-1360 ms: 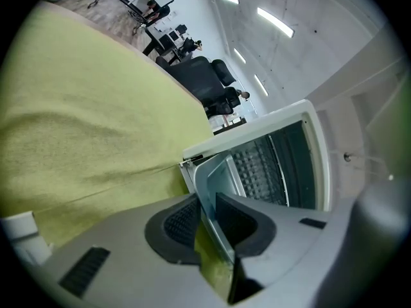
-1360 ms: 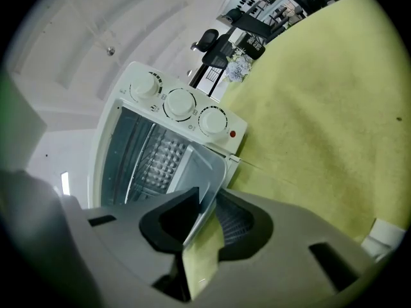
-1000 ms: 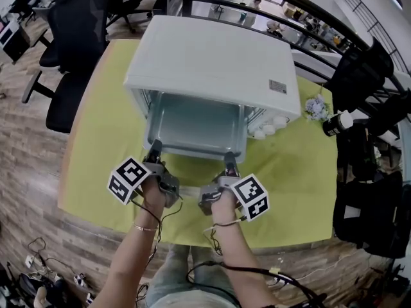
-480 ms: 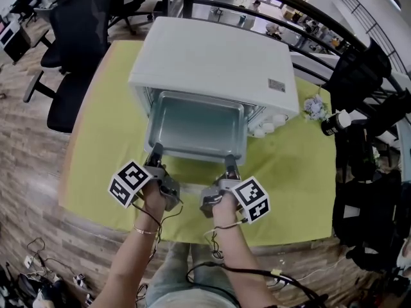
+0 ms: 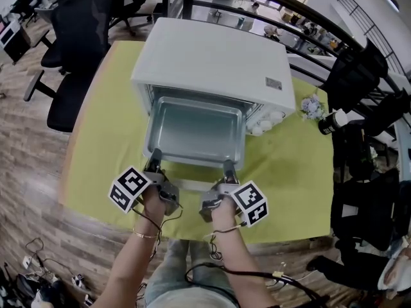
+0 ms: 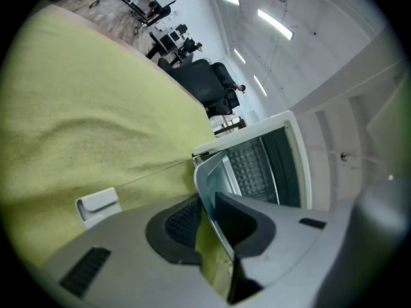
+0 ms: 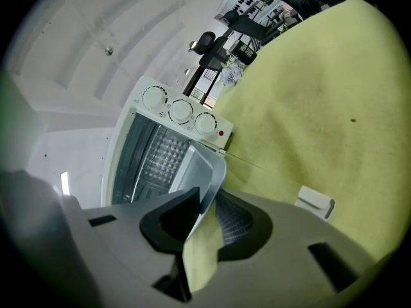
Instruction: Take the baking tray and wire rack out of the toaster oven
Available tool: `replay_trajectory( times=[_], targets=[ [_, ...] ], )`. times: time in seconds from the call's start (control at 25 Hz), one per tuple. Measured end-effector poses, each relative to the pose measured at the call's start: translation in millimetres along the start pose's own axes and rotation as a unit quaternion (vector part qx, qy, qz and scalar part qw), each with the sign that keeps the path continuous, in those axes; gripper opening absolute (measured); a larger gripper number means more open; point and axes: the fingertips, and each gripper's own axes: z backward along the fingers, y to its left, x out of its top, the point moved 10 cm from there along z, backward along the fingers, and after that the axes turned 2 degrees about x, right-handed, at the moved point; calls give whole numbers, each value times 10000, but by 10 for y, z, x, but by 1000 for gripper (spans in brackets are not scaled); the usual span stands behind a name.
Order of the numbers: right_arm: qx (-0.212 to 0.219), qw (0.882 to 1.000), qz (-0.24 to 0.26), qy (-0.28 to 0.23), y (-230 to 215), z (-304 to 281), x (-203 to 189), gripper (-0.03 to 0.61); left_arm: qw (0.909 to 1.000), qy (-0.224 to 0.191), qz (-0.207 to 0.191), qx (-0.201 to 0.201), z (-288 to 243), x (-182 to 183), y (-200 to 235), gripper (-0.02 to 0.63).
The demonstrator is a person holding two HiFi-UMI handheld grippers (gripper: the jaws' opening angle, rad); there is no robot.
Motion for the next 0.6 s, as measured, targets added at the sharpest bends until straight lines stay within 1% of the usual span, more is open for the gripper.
replay_trajectory(
  times=[0.24,0.48,0.6],
  targets=[
    [-14,10000,56,50,-16,184,-62,74,10000,-32,-23,-22,194,-51,52,63],
    [21,9995,321,71,30,416,-97,75,10000,14,34,-75,403,-96,78,61],
    [15,9992,389,121,16,545,-119,77,9999,-37,82,-98,551,-158,114,61]
  ],
)
